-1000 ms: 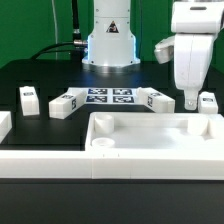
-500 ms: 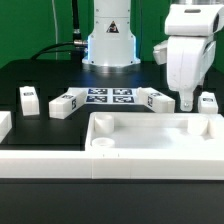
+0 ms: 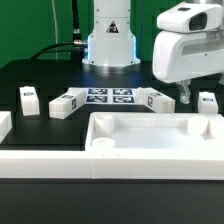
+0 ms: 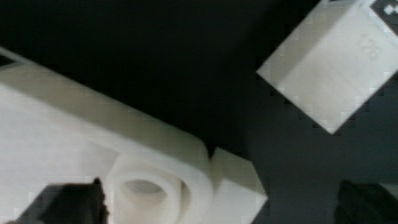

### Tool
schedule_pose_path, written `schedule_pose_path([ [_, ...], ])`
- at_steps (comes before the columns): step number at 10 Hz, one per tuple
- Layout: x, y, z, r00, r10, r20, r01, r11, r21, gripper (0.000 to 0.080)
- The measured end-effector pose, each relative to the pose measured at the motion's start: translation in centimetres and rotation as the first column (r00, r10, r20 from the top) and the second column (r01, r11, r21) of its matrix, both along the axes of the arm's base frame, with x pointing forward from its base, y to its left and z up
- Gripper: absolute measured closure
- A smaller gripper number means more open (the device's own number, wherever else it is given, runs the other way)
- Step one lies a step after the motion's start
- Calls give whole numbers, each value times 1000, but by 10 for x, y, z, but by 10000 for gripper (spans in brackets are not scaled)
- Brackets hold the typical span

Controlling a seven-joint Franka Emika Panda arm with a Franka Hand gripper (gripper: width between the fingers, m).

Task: Assemble desk

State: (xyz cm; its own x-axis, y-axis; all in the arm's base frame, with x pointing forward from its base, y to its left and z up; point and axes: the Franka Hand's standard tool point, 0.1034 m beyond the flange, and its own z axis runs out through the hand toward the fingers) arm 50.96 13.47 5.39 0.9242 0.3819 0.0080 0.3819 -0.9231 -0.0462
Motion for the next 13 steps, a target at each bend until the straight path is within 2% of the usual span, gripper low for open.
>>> schedule_pose_path([
  [4,-1,4,0,969,-246,-24,247,969,18,151],
  [7,-12,12,-6,828,-555,-79,558,830,22,151],
  [8,-12,13,-7,804,-589,-83,593,805,24,151],
  [11,-13,12,-8,820,-564,-97,568,823,13,151],
  [13,-20,7,-13,844,-503,-188,504,862,-43,151],
])
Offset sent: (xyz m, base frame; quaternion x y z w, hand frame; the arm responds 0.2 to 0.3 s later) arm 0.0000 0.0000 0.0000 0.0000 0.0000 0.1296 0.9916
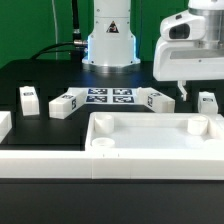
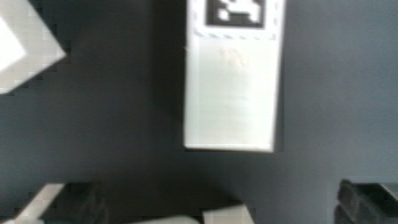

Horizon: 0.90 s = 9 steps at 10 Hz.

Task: Assemble desk

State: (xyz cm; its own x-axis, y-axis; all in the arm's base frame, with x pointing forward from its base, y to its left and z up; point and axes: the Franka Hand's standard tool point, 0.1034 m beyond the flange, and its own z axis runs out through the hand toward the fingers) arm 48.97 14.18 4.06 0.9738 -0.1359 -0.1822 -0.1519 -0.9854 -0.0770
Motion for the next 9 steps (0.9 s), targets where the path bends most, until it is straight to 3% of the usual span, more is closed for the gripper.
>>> schedule_pose_path([
  [4,1,-2,0,978,28,-207,-27,1000,7,151],
  [7,-5,6,-1,912,47,-408,-42,999,23,151],
  [9,-12,1,-1,856,61,-514,-52,998,31,151],
])
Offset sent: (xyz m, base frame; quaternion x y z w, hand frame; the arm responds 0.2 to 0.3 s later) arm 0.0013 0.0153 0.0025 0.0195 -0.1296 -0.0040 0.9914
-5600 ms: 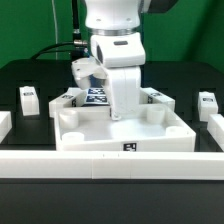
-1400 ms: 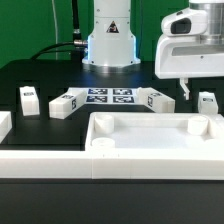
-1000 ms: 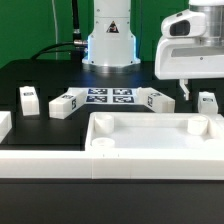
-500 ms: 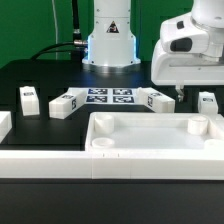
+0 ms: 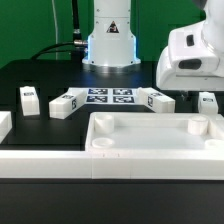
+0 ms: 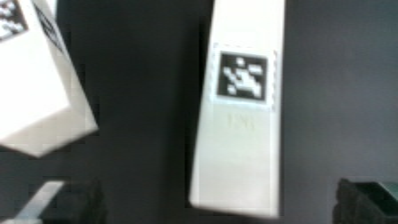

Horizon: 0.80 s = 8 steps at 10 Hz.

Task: Assemble desk

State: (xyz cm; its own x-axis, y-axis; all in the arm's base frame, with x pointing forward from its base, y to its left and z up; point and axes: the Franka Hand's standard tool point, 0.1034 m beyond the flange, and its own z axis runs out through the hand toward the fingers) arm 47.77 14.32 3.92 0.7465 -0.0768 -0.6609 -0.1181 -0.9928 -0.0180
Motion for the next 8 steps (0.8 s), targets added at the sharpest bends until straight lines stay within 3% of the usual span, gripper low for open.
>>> schedule_pose_path([
  [5,-13,0,-18,948,39,-315,-35,999,19,151],
  [8,-7,13,-29,960,47,-274,-42,999,24,151],
])
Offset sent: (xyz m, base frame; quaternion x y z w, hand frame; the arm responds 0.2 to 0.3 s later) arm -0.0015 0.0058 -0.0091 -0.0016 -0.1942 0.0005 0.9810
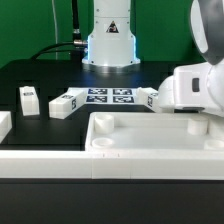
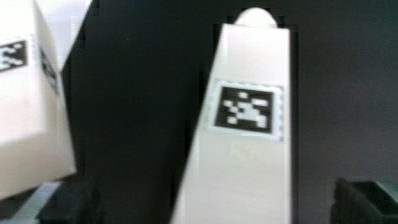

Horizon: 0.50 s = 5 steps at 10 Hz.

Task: Assemble desk

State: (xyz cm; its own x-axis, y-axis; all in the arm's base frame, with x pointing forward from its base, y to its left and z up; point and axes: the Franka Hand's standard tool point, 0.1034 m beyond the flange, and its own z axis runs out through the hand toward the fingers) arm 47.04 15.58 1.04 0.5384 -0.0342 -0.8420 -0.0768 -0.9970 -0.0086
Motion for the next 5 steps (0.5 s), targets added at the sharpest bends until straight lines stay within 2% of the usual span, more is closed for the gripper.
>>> schedule_pose_path([
  [3,0,5,-4,1000,6,14,-6,1000,1,177],
  [4,0,5,-4,1000,7,14,-7,1000,1,351],
  [5,1,5,-3,1000,7,14,-7,1000,2,351],
])
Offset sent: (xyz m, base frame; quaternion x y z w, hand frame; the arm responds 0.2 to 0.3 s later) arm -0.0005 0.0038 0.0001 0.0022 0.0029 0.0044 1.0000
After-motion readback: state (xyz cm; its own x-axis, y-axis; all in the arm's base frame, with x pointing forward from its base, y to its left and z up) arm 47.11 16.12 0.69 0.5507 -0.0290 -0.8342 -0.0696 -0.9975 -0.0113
